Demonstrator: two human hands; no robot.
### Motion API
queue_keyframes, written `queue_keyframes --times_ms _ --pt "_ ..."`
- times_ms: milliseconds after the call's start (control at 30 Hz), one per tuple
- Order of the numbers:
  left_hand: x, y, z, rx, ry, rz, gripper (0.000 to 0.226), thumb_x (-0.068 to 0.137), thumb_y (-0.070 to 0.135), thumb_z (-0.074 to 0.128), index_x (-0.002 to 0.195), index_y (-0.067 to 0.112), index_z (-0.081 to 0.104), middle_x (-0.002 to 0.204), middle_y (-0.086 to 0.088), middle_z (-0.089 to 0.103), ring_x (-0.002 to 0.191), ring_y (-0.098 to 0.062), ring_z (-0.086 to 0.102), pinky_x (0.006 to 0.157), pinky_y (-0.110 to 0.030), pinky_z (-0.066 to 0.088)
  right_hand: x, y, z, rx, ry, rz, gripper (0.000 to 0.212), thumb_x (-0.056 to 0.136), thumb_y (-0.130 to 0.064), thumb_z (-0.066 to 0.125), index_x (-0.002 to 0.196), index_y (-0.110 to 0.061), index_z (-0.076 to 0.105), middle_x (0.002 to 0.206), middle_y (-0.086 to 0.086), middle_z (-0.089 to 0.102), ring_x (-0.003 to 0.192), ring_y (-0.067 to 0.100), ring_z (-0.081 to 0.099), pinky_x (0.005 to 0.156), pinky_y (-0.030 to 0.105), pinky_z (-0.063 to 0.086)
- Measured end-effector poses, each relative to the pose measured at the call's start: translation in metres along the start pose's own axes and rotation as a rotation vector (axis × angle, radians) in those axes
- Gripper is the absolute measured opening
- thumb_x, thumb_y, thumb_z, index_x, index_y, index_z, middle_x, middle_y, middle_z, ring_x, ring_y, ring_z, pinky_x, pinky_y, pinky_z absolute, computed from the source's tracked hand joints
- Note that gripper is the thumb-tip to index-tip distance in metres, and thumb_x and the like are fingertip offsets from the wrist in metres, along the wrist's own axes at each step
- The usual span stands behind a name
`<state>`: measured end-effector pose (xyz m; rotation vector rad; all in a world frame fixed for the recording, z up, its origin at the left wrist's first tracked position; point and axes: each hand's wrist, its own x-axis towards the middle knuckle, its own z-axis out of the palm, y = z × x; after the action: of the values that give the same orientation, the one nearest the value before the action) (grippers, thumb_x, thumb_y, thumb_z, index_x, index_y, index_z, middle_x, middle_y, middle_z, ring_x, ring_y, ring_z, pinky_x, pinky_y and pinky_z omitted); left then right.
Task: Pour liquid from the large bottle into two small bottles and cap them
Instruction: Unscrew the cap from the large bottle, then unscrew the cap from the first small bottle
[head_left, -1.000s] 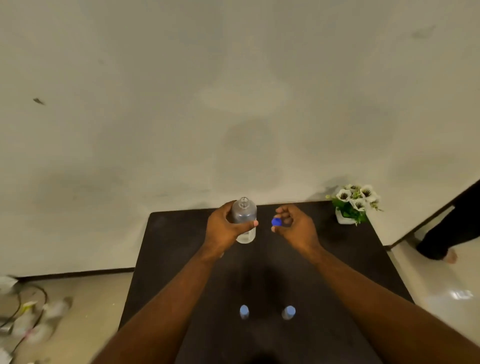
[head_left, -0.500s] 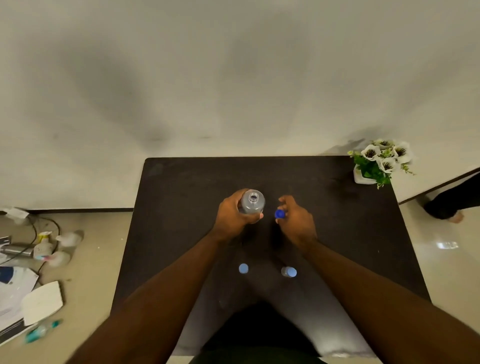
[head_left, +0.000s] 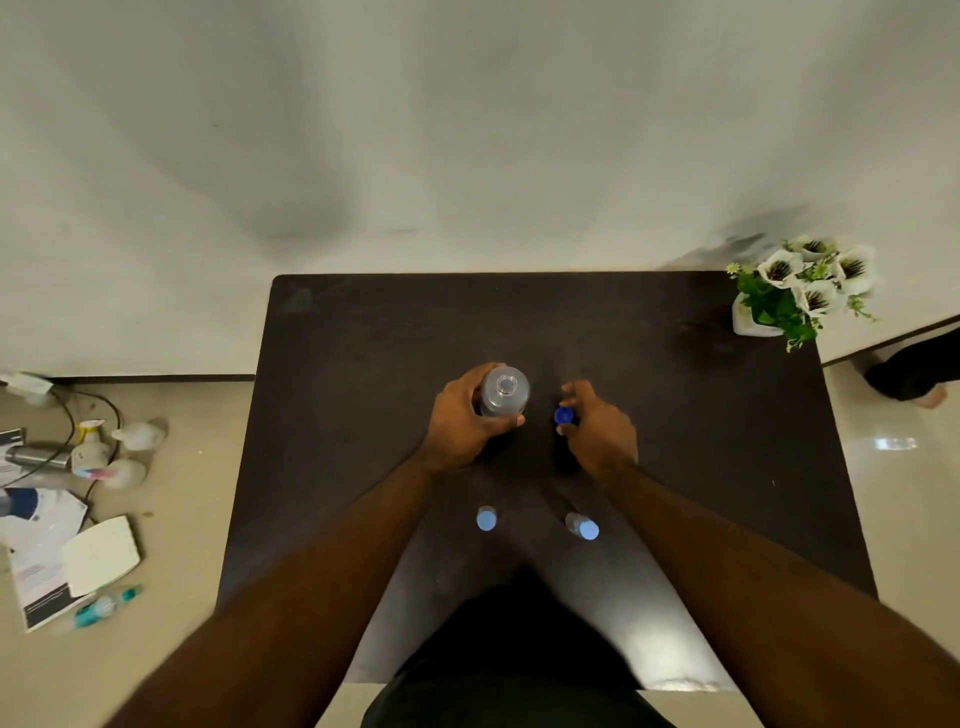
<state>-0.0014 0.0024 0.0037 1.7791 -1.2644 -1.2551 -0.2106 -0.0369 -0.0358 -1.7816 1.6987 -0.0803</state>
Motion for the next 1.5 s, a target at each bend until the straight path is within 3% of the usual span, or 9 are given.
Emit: queue_keyframes --times_ms 167,400,567,700,900,1100,1233,1367,1500 --pt "0.003 -0.006 0.0 0.018 0.004 0.015 0.075 0.069 0.016 0.093 0.134 0.018 0.057 0.12 0.015 0.062 0.111 0.0 0.06 0.094 -0.008 0.045 -0.001 0.003 0.006 -0.007 0.012 -0.003 0.048 0.087 -0.018 0.068 0.129 -0.031 0.049 0.121 -0.004 0.068 0.111 0.022 0.061 0.087 0.043 0.054" --pt "0.003 -0.01 0.0 0.023 -0.024 0.018 0.09 0.064 0.021 0.096 0.142 0.017 0.051 0.134 0.005 0.063 0.123 -0.007 0.06 0.107 -0.026 0.048 0.0 0.003 0.003 0.023 -0.023 -0.016 0.057 0.087 -0.013 0.07 0.136 -0.027 0.048 0.13 0.0 0.063 0.12 0.023 0.056 0.096 0.042 0.051" --pt "-0.007 -0.023 -0.008 -0.036 -0.032 -0.027 0.115 0.062 0.017 0.097 0.156 0.022 0.031 0.156 0.004 0.043 0.14 -0.008 0.04 0.114 -0.022 0.036 -0.013 0.001 -0.006 0.075 0.028 -0.019 0.058 0.086 -0.016 0.073 0.136 -0.029 0.049 0.131 -0.002 0.062 0.124 0.021 0.056 0.1 0.041 0.05" --pt "-0.033 -0.046 -0.021 -0.062 0.019 -0.016 0.102 0.076 0.017 0.088 0.157 0.024 0.028 0.164 0.0 0.03 0.142 -0.012 0.034 0.116 -0.033 0.035 -0.031 -0.008 -0.013 0.04 0.078 -0.119 0.047 0.087 -0.023 0.073 0.13 -0.025 0.055 0.128 -0.004 0.063 0.122 0.018 0.055 0.099 0.03 0.043" --pt "-0.081 -0.081 -0.028 -0.024 0.059 -0.027 0.07 0.087 0.008 0.073 0.148 0.024 0.043 0.154 0.002 0.045 0.137 -0.015 0.045 0.114 -0.037 0.041 -0.076 -0.034 -0.009 -0.057 0.081 -0.419 0.03 0.092 -0.028 0.07 0.12 -0.018 0.065 0.118 -0.001 0.066 0.111 0.018 0.061 0.096 0.033 0.05" --pt "-0.106 -0.095 -0.007 0.137 -0.102 0.062 0.075 0.075 -0.006 0.077 0.143 0.014 0.054 0.147 0.002 0.054 0.132 -0.009 0.05 0.11 -0.019 0.041 -0.113 -0.051 0.022 -0.107 -0.034 -0.578 0.032 0.089 -0.04 0.071 0.109 -0.016 0.068 0.104 0.002 0.068 0.09 0.02 0.064 0.079 0.031 0.048" --pt "-0.105 -0.091 0.007 0.163 -0.164 0.123 0.069 0.071 0.01 0.087 0.135 0.014 0.061 0.136 -0.002 0.065 0.121 -0.009 0.06 0.103 -0.024 0.046 -0.119 -0.056 0.036 -0.246 -0.128 -0.562 0.032 0.089 -0.04 0.069 0.112 -0.017 0.067 0.108 0.003 0.064 0.092 0.021 0.063 0.075 0.03 0.044" --pt "-0.1 -0.086 0.015 0.185 -0.195 0.147 0.032 0.073 0.033 0.085 0.096 0.012 0.074 0.093 -0.003 0.077 0.085 -0.015 0.072 0.075 -0.035 0.056 -0.113 -0.055 0.041 -0.338 -0.201 -0.551 0.022 0.089 -0.028 0.066 0.107 -0.014 0.068 0.103 0.008 0.064 0.089 0.029 0.065 0.071 0.032 0.04" --pt "-0.1 -0.087 0.017 0.165 -0.162 0.096 0.053 0.071 0.063 0.067 0.083 0.012 0.072 0.085 -0.005 0.073 0.081 -0.017 0.071 0.071 -0.033 0.053 -0.105 -0.065 0.037 -0.418 -0.248 -0.573 0.023 0.098 -0.029 0.054 0.108 -0.013 0.066 0.109 0.007 0.067 0.097 0.025 0.065 0.077 0.03 0.039"
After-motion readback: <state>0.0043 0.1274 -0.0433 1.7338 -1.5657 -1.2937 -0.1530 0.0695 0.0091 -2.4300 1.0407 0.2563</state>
